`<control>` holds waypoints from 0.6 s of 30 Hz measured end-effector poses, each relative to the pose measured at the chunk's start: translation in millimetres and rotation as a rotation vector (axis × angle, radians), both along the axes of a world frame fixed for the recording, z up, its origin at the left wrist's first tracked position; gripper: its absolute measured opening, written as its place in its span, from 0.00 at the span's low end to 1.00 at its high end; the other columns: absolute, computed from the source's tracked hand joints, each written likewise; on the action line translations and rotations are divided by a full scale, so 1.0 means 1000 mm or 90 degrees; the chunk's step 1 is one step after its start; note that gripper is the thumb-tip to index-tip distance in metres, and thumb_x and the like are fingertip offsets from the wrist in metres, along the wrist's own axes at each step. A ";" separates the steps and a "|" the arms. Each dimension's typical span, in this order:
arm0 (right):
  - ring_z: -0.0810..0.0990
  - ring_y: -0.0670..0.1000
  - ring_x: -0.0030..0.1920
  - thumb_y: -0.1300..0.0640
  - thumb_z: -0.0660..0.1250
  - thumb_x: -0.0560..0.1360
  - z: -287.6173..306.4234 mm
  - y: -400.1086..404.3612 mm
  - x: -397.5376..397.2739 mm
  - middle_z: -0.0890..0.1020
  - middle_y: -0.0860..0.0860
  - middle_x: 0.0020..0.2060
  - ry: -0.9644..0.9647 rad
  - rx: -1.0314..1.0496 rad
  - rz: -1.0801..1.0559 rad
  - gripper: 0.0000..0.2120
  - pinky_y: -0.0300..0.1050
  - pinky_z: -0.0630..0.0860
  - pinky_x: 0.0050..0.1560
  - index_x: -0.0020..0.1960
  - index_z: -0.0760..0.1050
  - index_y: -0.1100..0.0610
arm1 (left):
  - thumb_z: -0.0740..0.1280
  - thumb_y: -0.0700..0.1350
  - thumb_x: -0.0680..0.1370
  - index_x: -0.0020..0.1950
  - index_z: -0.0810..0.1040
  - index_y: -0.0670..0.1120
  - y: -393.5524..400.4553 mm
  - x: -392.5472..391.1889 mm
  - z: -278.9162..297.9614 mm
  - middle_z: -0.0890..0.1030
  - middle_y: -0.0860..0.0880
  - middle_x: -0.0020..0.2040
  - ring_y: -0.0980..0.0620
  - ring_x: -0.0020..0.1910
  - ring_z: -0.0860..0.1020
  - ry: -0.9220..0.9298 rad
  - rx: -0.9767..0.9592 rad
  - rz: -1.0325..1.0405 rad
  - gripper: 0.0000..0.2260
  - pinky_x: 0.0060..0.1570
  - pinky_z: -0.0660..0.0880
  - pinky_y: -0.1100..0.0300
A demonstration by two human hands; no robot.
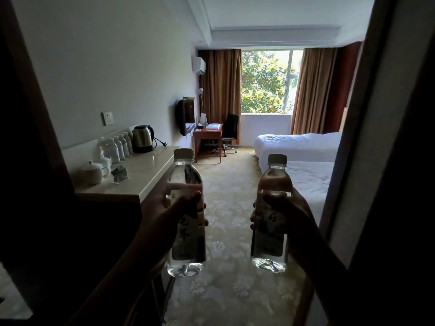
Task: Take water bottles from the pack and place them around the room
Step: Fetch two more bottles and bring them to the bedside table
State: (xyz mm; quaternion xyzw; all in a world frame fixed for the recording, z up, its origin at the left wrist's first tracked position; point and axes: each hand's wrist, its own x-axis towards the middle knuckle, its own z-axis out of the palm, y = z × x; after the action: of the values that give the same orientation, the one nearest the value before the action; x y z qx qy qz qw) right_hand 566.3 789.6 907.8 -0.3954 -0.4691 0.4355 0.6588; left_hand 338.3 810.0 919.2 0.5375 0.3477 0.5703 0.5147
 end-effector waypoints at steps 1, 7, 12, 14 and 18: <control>0.81 0.63 0.35 0.52 0.76 0.61 0.000 0.024 -0.001 0.78 0.63 0.41 -0.005 0.004 -0.002 0.23 0.61 0.81 0.39 0.53 0.75 0.60 | 0.76 0.54 0.62 0.54 0.78 0.40 0.024 -0.001 -0.002 0.84 0.36 0.43 0.40 0.34 0.83 0.004 0.012 0.010 0.27 0.32 0.79 0.53; 0.81 0.59 0.36 0.56 0.72 0.67 0.022 0.175 -0.003 0.79 0.61 0.42 -0.019 0.020 -0.012 0.19 0.53 0.82 0.37 0.55 0.74 0.60 | 0.75 0.53 0.64 0.55 0.77 0.43 0.179 0.001 0.016 0.84 0.40 0.42 0.41 0.35 0.84 0.029 0.050 -0.020 0.24 0.33 0.79 0.55; 0.80 0.59 0.36 0.57 0.71 0.67 0.042 0.279 0.020 0.77 0.62 0.41 -0.026 0.044 -0.024 0.16 0.51 0.82 0.36 0.53 0.74 0.60 | 0.75 0.53 0.64 0.50 0.78 0.43 0.296 0.032 0.038 0.84 0.39 0.41 0.43 0.32 0.84 0.037 0.051 -0.052 0.21 0.29 0.79 0.57; 0.80 0.58 0.36 0.56 0.72 0.67 0.044 0.318 0.036 0.77 0.61 0.41 -0.026 0.044 -0.036 0.20 0.51 0.82 0.36 0.56 0.73 0.63 | 0.77 0.47 0.67 0.49 0.78 0.41 0.339 0.049 0.040 0.84 0.39 0.39 0.44 0.31 0.84 0.037 0.040 -0.061 0.16 0.29 0.80 0.57; 0.80 0.56 0.34 0.55 0.74 0.65 0.039 0.396 0.077 0.77 0.61 0.40 -0.026 0.068 -0.051 0.25 0.51 0.82 0.35 0.55 0.71 0.65 | 0.77 0.47 0.67 0.51 0.80 0.46 0.423 0.091 0.035 0.83 0.37 0.42 0.42 0.33 0.83 0.037 0.030 -0.064 0.15 0.31 0.81 0.55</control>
State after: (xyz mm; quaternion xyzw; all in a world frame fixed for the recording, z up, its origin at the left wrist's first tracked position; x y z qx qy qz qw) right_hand 642.8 1186.0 946.9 -0.3872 -0.4888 0.3747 0.6861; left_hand 429.3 1232.9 953.9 0.5828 0.3215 0.5355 0.5198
